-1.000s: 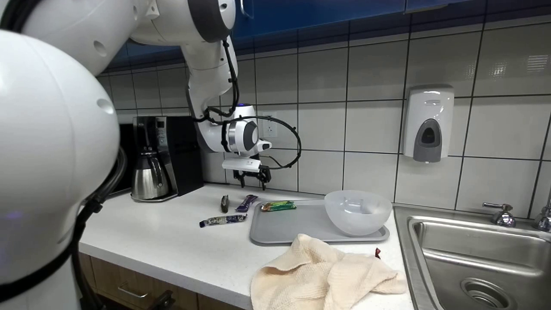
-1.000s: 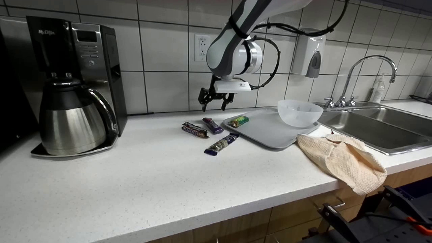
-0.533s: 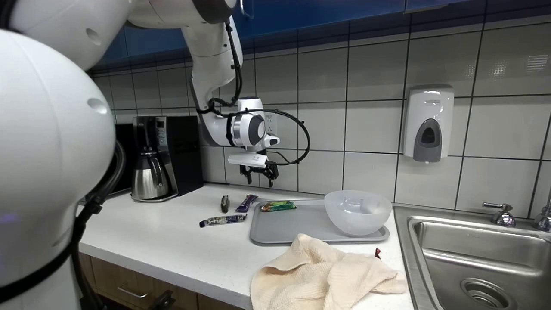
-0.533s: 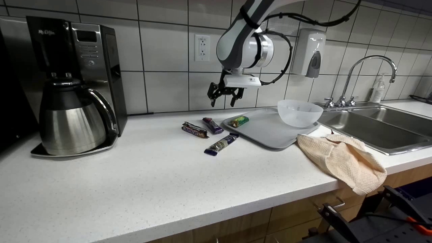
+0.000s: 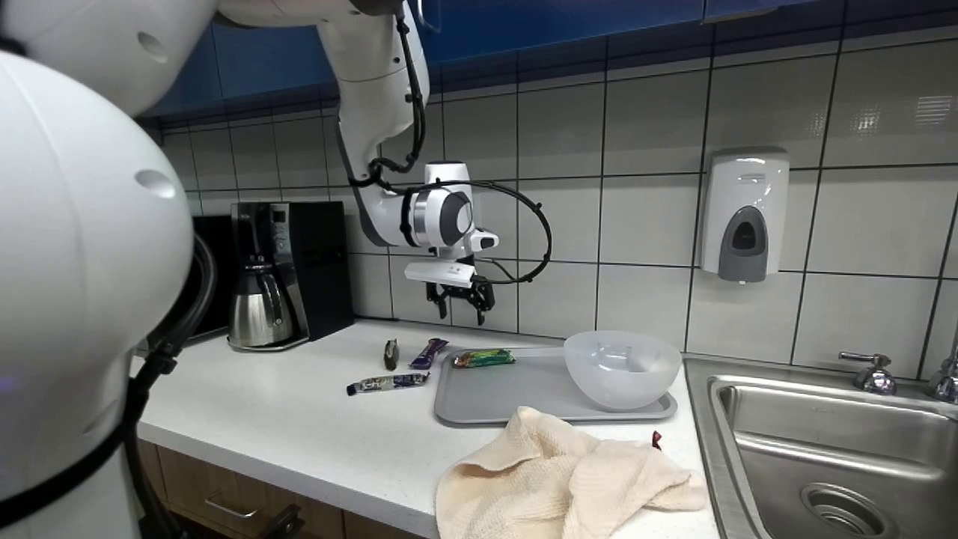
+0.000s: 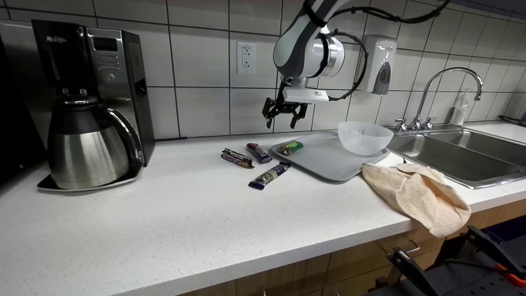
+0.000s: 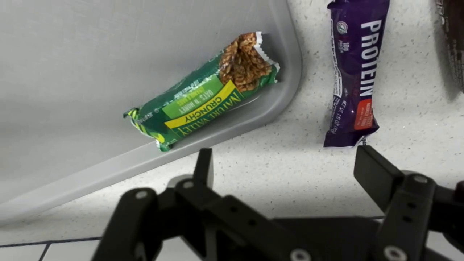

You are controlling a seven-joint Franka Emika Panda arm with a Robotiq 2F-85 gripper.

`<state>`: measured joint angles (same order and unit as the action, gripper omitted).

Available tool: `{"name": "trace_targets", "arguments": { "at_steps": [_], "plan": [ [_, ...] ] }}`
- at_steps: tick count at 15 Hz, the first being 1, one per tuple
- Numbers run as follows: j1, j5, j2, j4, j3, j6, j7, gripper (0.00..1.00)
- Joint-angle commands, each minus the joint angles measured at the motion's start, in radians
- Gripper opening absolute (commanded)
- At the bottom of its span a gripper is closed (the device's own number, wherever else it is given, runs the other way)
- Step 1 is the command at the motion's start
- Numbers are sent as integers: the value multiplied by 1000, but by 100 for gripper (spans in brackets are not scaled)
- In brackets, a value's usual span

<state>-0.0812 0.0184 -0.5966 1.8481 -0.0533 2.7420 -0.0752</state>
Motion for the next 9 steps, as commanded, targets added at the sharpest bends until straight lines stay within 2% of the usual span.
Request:
{"name": "trace_targets", "arguments": {
  "at_steps": [1,9],
  "plan": [
    [-2,-8,3,1,5,-3,7,100],
    [-7,-1,9,10,14,11,-1,100]
  ]
}}
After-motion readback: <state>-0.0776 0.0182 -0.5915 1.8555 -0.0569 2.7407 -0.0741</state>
